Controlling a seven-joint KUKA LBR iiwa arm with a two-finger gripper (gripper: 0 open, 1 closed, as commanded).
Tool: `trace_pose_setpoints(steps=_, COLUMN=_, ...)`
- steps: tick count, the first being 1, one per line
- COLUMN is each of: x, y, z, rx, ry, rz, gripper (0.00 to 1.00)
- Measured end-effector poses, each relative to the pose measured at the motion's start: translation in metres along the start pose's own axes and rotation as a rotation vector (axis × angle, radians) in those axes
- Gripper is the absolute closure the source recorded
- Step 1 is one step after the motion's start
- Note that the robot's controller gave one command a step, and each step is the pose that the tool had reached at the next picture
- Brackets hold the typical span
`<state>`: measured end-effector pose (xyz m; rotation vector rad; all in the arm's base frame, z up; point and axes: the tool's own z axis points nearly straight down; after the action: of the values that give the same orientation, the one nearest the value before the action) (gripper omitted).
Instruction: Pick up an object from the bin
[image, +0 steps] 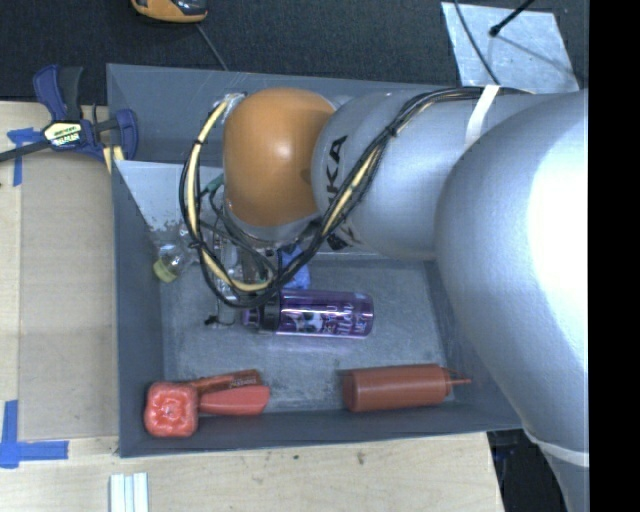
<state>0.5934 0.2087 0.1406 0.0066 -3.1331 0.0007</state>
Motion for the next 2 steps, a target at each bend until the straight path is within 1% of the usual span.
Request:
trace_pose_setpoints(steps=1, x=-0.002, y=-0.001, z=-0.005, rx=-0.001, ry=-0.007, rz=0.003, gripper=0.00)
trace_pose_setpoints(steps=2, x=0.001, y=-0.048, z=0.012, rx=-0.003, ry=-0.006, rz=-0.069, gripper=0.00)
